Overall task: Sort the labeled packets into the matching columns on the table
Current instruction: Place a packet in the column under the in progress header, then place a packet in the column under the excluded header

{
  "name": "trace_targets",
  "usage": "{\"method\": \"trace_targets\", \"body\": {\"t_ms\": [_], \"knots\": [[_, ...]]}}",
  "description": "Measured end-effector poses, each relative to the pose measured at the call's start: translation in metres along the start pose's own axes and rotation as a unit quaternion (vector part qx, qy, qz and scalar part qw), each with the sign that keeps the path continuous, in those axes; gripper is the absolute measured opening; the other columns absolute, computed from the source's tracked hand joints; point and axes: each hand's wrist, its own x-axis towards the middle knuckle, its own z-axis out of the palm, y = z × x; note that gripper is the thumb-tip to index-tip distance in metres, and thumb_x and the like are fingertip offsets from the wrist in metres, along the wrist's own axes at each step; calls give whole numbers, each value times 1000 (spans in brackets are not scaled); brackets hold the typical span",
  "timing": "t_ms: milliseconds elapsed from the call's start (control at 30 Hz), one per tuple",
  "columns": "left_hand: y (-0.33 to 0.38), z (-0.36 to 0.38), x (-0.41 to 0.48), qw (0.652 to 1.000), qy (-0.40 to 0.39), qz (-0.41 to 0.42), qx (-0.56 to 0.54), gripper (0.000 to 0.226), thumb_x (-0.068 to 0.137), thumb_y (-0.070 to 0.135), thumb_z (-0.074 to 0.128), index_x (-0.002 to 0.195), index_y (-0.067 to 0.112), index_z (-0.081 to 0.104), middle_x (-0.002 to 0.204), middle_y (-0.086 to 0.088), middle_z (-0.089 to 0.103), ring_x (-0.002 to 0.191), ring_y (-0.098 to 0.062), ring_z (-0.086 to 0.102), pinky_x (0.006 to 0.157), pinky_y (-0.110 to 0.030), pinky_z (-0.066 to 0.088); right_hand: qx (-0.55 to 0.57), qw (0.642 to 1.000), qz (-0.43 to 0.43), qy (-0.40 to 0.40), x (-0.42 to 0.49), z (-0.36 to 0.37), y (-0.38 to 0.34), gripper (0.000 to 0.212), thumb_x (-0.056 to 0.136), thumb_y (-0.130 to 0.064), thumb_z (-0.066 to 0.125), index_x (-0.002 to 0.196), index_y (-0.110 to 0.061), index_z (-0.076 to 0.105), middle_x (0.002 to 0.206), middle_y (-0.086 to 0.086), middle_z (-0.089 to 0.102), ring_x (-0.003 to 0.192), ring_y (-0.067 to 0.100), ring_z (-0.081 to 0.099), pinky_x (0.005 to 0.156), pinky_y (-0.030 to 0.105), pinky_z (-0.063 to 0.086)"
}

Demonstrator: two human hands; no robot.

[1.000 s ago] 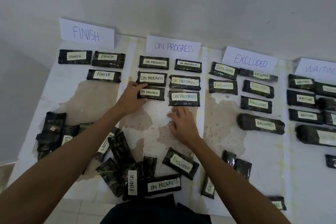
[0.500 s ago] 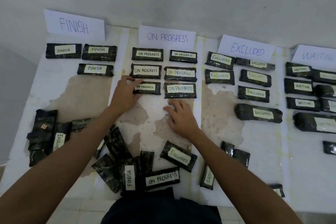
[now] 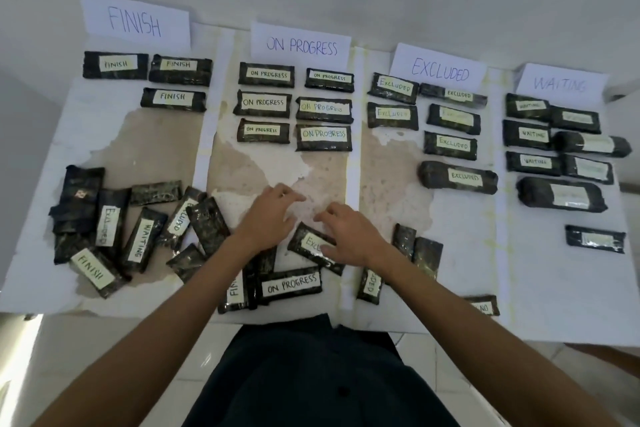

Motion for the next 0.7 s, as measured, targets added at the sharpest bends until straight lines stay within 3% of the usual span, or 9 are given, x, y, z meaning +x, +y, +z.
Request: {"method": "trace_targets", "body": {"t_ms": [133,367,700], "knots": [[20,28,-29,999,4,-42,-12,45,80,10,61,124,14,56,126,-9,51,110,-29,48,95,-42,43,-67,997,28,-13,-23,24,-11,71,71,-38,69,132,-16,40,121,11,43,106,29,44,85,41,44],[33,33,-40,998,3,-67,-6,50,83,11,59,132,14,47,136,-9,43,121,-29,41,104,-39,35,-86,994,59,29,-22,28,-23,58,76,-19,65,128,-9,41,120,14,44,107,32,45,86,40,42],[61,14,19,999,12,-46,-15,52,86,12,56,137,13,42,144,-10,37,131,-28,33,109,-37,29,-106,983,103,111,-22,-44,56,58,76,-8,63,130,-13,42,124,10,45,107,28,43,89,38,41]]}}
